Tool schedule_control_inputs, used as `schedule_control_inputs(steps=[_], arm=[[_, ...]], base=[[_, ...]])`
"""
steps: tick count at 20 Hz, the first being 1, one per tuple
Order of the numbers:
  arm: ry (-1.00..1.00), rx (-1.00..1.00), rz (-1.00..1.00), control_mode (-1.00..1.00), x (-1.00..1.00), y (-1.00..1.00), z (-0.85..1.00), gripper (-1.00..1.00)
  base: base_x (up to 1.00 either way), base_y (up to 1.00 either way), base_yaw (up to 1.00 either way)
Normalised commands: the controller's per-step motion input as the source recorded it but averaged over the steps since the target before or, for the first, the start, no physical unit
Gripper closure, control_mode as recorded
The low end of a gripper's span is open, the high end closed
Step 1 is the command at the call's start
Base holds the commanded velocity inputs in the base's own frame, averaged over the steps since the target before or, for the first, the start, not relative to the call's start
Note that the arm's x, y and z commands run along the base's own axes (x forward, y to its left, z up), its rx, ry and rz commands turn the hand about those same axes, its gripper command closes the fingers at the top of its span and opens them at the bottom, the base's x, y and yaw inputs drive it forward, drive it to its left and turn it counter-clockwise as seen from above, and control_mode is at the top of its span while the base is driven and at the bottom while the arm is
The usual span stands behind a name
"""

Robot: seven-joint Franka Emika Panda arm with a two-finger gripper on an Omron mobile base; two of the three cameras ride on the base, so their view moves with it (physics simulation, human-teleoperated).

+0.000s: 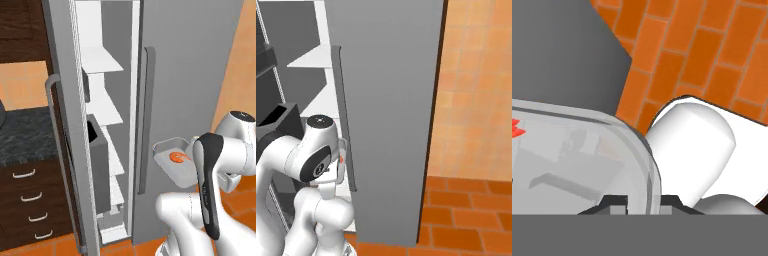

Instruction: Take the meat container that has the shrimp and place it on the second highest rack of the freezer. Then take the vegetable container that has the potato and mushroom and place it on the highest rack of the freezer.

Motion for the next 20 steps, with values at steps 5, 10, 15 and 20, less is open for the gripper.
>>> schedule_control_inputs(steps=[5, 10, 15, 20], arm=[[0.00, 0.00, 0.00, 1.00, 0.00, 0.00, 0.00, 1.00], [0.00, 0.00, 0.00, 1.00, 0.00, 0.00, 0.00, 1.00], [0.00, 0.00, 0.00, 1.00, 0.00, 0.00, 0.00, 1.00], [0.00, 0.00, 0.00, 1.00, 0.00, 0.00, 0.00, 1.00]], base=[[0.39, -0.04, 0.43], [0.55, -0.12, 0.33], [0.49, -0.06, 0.25], [0.33, 0.00, 0.25]])
